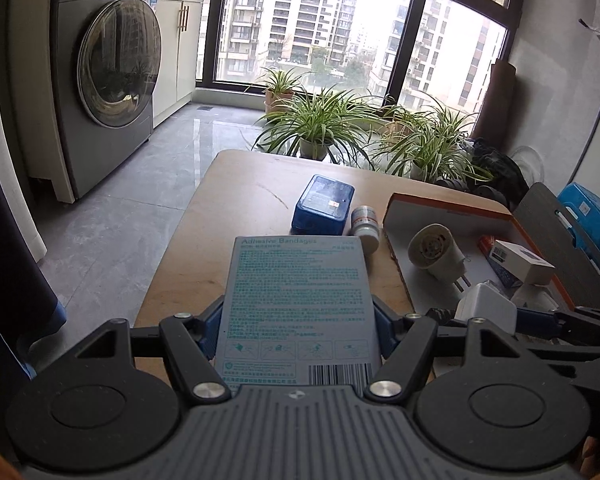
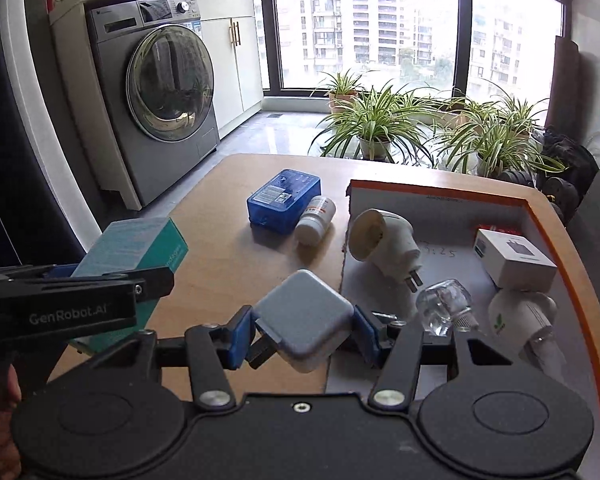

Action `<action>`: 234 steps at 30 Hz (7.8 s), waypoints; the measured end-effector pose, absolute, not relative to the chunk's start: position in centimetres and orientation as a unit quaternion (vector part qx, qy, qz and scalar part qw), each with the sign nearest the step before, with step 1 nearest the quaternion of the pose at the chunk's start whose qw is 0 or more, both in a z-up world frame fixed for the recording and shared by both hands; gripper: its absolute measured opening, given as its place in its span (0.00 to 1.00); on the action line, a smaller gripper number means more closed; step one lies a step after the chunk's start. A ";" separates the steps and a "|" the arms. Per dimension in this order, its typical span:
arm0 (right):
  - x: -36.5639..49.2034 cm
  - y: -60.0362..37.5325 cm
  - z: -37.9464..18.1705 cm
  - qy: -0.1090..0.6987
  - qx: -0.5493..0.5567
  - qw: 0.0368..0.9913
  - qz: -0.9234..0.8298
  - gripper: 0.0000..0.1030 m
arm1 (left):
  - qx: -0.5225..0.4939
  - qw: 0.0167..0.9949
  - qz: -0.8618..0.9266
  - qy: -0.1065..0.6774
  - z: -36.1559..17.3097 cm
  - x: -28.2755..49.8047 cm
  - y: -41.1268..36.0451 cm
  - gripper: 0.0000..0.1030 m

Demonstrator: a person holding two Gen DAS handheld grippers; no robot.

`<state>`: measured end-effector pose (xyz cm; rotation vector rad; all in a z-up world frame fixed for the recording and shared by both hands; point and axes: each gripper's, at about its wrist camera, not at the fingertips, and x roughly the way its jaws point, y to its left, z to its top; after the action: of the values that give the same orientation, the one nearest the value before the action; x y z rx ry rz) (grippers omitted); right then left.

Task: Organize rigid objects
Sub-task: 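Carry the teal box over the tray with the left gripper while the right carries the white charger, then hold the teal box above the tray with the left gripper while the right holds the white charger, then lower and release the teal box in the tray with the left gripper, then grasp the blue plastic case with the left gripper while the right grasps the white pill bottle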

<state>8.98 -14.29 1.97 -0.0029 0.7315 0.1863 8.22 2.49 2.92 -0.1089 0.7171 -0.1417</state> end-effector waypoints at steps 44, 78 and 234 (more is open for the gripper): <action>0.7 -26.6 1.8 0.330 0.043 0.943 -0.013 0.63 | -0.035 0.921 -0.161 0.354 2.2 3.1 -8.8 0.70; 1.7 -29.1 0.8 0.339 0.054 0.938 -0.040 0.63 | -0.029 0.913 -0.173 0.369 1.3 4.3 -12.2 0.70; 8.5 -17.4 3.8 0.343 0.011 0.938 0.054 0.78 | -0.047 0.928 -0.068 0.363 3.9 9.3 0.3 0.93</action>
<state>8.49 -17.40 3.75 0.0219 0.7013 0.1112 9.30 0.35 3.93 -0.0966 0.7440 -0.1387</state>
